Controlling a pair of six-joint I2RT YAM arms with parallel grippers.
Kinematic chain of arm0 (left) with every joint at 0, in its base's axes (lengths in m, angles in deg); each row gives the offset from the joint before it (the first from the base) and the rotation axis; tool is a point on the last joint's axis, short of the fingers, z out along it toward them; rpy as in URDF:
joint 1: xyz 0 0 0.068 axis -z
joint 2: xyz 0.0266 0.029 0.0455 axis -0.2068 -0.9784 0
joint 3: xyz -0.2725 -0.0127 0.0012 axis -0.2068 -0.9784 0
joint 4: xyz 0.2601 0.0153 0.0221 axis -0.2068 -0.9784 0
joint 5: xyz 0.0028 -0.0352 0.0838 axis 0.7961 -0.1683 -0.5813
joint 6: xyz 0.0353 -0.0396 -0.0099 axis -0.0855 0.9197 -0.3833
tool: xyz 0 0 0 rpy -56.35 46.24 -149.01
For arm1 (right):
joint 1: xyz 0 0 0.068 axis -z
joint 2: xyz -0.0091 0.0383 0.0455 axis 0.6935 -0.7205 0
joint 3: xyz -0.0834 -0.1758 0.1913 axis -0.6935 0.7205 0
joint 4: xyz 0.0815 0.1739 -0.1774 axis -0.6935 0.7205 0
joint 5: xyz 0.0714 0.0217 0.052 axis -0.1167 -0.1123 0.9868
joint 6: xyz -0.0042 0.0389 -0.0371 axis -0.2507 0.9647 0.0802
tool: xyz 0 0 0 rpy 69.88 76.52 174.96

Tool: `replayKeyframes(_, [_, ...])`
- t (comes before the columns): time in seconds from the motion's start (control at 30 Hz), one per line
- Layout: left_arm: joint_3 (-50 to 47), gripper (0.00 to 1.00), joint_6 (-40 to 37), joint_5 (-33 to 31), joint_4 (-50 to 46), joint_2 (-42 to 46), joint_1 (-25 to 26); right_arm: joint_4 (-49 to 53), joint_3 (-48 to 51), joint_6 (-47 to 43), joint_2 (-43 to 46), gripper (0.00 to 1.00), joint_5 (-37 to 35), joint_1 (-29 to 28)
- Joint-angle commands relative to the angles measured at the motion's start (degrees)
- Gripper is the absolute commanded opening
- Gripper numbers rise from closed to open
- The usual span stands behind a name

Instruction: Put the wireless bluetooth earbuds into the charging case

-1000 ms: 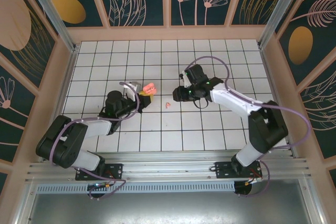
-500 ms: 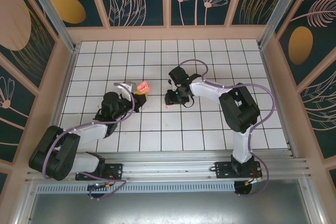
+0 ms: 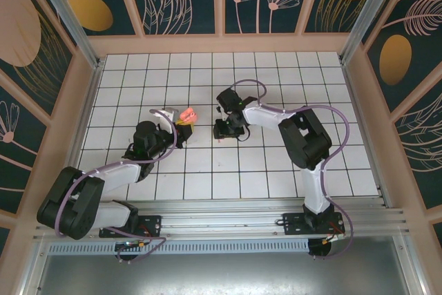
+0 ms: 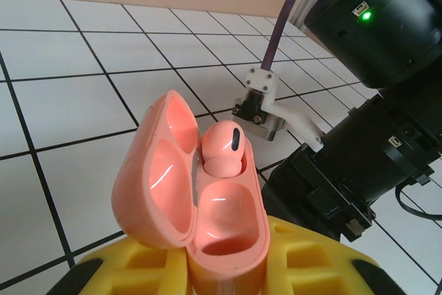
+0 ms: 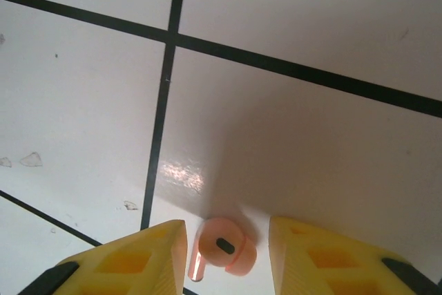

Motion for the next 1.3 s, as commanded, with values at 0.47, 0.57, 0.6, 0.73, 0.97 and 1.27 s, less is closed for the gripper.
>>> replayKeyframes(0.47, [0.1,0.21,-2.2,0.1,-1.5,2.2,-0.4,2.3,-3.8,1.0,-3.3,0.27,-0.5,-1.6])
replayKeyframes(0.57, [0.2,0.21,-2.6,0.0,-2.3,2.6,-0.4,2.2,-3.5,0.9,-2.7,0.25,-1.3,-1.8])
replayKeyframes(0.6, [0.4,0.22,-2.8,-0.1,-2.6,2.7,-0.4,2.1,-3.3,0.8,-2.3,0.25,-1.6,-1.9])
replayKeyframes(0.73, [0.4,0.22,-2.8,0.0,-2.8,2.8,-0.4,2.4,-2.9,0.5,-1.2,0.25,-2.4,-2.0])
replayKeyframes(0.97, [1.1,0.22,-2.2,1.7,-2.4,0.7,-0.4,3.3,-1.7,-0.8,1.1,0.25,-3.3,-2.2])
replayKeyframes(1.27, [2.1,0.22,-1.9,2.8,-3.4,0.6,-0.4,5.9,2.1,-4.8,4.2,0.24,-1.5,-2.2])
